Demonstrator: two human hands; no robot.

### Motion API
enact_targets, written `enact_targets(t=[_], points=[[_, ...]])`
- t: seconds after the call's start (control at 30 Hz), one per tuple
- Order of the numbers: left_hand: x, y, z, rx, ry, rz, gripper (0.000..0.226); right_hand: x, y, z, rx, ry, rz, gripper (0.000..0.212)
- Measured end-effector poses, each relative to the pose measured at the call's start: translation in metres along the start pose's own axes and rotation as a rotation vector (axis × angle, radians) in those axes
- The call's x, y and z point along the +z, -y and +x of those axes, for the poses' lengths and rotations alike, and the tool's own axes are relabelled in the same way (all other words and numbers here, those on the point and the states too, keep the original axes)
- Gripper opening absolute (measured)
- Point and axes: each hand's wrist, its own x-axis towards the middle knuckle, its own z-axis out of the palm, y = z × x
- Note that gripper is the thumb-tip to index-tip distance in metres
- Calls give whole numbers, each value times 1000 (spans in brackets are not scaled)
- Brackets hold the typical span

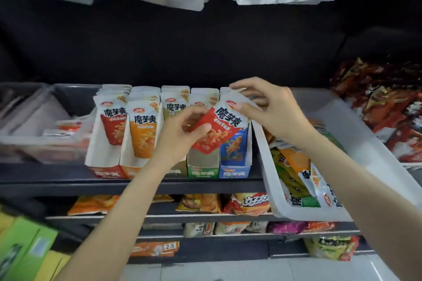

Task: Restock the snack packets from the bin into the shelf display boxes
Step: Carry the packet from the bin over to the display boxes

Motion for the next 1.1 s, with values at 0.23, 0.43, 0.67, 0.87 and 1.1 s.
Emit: enact_targets(t=[0.23,0.43,0.67,0.87,1.1], points=[[-46,29,-9,5,-355,-7,23,63,14,50,-117,56,-60,15],[-101,67,-28,-139,-549,366,41,117,36,94,-39,-89,150,12],[-120,86,-58,-226,-310,638,45,177,54,125,-51,-40,-5,23],[-125,92,-58,-187,-177,680,28,194,73,148,-134,93,-314,19],[-125,96,-56,-170,-168,661,28,220,60,145,-148,185,-553,10]])
